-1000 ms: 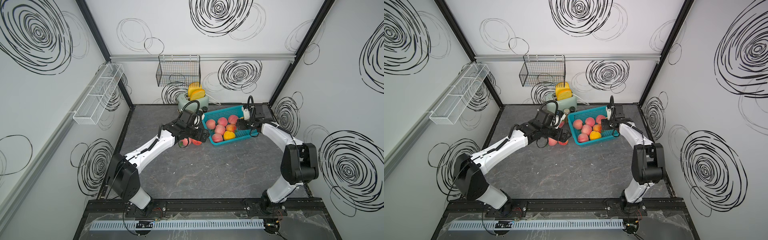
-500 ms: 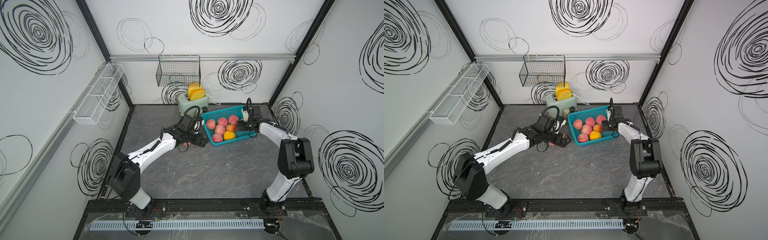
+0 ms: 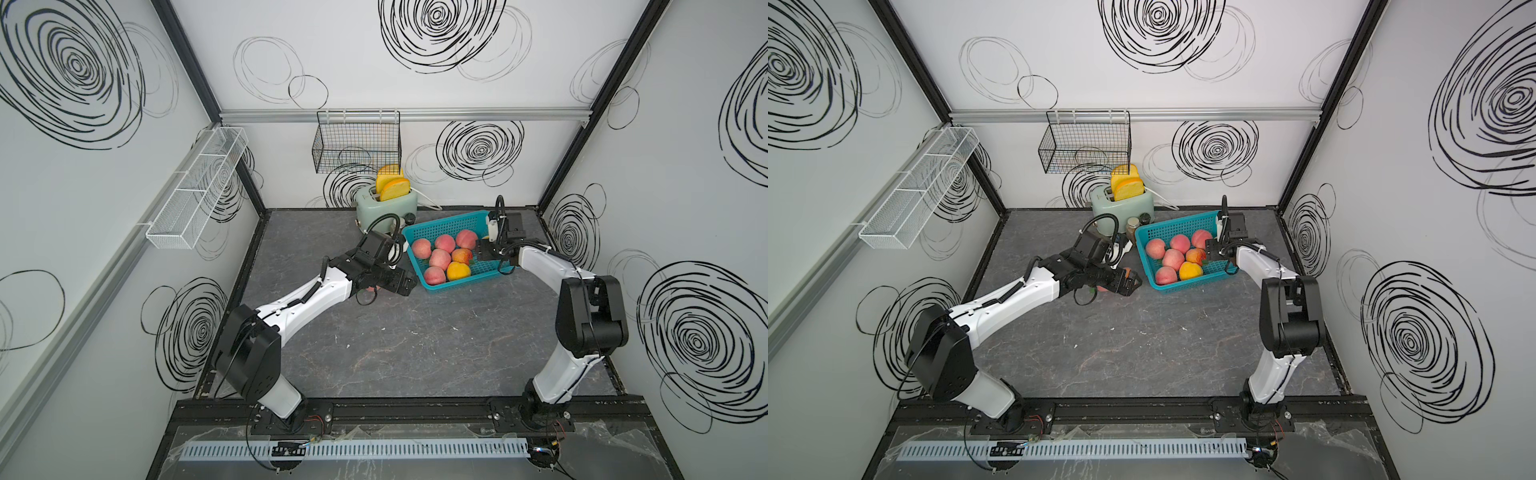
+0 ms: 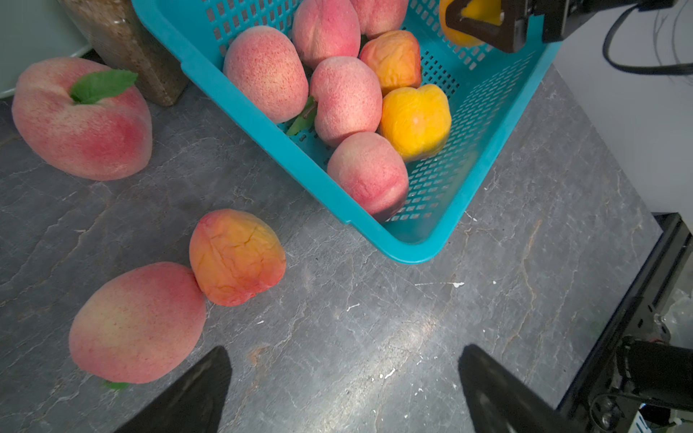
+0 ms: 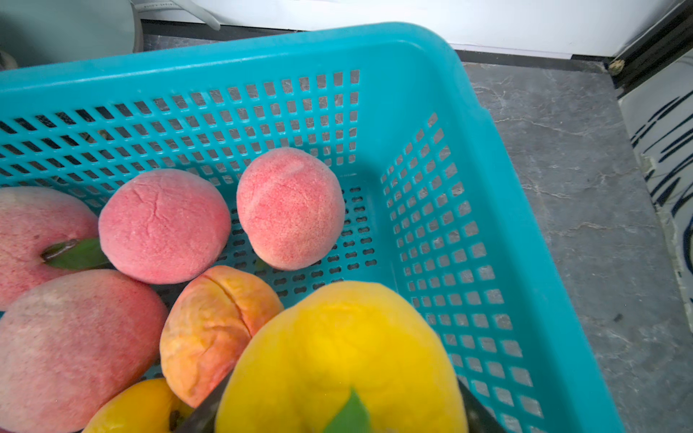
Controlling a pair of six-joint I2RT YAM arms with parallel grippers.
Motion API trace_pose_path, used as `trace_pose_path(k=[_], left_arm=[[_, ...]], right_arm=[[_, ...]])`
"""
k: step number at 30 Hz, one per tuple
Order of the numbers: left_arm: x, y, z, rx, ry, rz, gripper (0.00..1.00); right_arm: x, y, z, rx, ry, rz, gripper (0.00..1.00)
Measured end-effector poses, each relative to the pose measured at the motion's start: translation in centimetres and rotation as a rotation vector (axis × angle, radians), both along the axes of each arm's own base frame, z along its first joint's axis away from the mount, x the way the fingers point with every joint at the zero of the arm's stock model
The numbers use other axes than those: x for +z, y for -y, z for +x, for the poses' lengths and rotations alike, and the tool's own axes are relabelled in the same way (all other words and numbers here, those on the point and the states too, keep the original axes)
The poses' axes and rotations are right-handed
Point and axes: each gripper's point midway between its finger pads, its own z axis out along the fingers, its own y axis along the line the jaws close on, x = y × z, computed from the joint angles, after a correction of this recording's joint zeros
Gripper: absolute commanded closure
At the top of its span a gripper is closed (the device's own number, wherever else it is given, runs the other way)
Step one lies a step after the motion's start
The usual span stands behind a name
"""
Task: Put the peaches into the basket
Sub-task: Place the peach in the basket.
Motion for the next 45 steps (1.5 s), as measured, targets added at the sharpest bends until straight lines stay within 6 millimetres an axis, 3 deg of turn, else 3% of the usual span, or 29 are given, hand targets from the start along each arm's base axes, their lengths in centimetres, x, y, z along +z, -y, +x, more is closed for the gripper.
trace_pose_path(k=[9,18,27,35,45], left_arm=[[0.1,0.0,-0.1,-0.002,0.004,-0.005,0.02],[0.3,0.0,0.1,0.0,0.013,-0.012,0.02],[0.5,-0.1,0.0,0.0,0.018,-0.015,0.02],[0.2,-0.6,0.0,0.009,0.012,-0.016,0.02],[1.1,-1.6,0.6,0.036,0.029,-0.028,0.02]], right_arm=[[-3.3,0.1,-0.2,-0.004,-0.074,-0.005,0.27],[-3.1,0.0,0.5,-0.002,-0.065,-0.001,0.27],[-4.2,-0.1,0.7,-0.001,-0.087,-0.002,0.27],[-3.6,-0.2,1.6,0.001,-0.07,0.002,0.26],[-4.7,-0.6,1.7,0.007,-0.094,-0.001,0.22]])
